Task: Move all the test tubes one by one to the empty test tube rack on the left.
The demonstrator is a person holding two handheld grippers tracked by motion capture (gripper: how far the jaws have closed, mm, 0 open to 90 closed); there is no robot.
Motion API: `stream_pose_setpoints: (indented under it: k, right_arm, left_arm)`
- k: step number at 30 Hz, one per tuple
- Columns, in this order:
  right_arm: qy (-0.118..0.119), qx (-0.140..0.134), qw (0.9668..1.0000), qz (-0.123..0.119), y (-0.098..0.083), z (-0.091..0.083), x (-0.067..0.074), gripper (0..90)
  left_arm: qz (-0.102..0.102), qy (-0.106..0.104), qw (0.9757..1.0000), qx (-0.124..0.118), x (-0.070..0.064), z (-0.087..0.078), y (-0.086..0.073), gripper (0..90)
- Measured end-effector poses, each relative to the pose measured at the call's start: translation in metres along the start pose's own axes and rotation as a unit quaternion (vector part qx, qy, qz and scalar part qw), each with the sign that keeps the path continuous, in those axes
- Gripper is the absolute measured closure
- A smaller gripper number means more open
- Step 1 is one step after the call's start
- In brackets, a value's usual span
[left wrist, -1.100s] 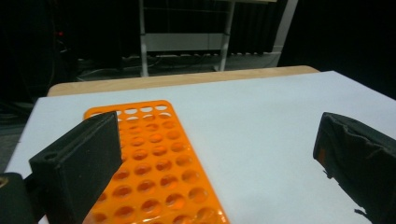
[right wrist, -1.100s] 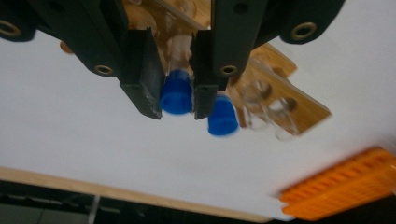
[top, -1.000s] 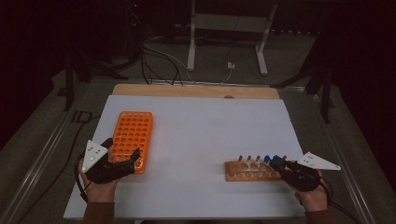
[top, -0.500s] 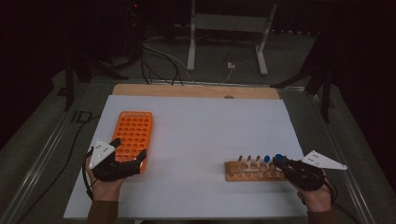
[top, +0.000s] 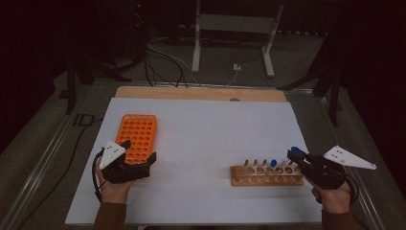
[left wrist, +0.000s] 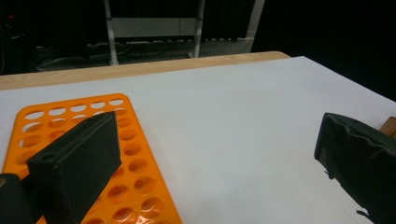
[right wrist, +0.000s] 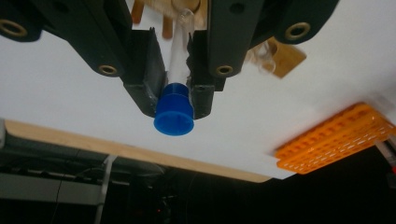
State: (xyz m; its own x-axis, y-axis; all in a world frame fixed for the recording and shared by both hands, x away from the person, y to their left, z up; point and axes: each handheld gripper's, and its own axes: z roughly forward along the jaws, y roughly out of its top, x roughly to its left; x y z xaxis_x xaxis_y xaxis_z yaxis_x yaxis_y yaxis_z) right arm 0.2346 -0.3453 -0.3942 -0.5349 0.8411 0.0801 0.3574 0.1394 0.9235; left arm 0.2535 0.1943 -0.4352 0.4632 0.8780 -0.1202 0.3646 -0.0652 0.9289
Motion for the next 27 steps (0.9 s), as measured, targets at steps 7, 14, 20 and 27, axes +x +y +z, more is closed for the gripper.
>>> stream_pose_setpoints:
  k: [7,14,20,27]
  right_arm:
    - [0.002,-0.01,0.9999,-0.008,0.018,0.019,0.008,76.7]
    - [0.034,-0.021,0.9992,-0.006,0.027,0.041,0.03,76.7]
    - [0.06,-0.015,0.9979,-0.019,0.036,0.06,0.05,76.7]
    - [0.086,0.0,0.996,-0.024,0.038,0.082,0.069,76.6]
  left_arm:
    - [0.002,-0.01,0.9999,-0.007,-0.006,0.006,0.002,1.5]
    - [0.01,-0.024,0.9996,-0.007,-0.016,0.013,0.005,1.5]
    - [0.019,-0.043,0.9989,-0.005,-0.028,0.022,0.008,1.7]
    - [0.033,-0.07,0.997,0.002,-0.047,0.035,0.011,3.4]
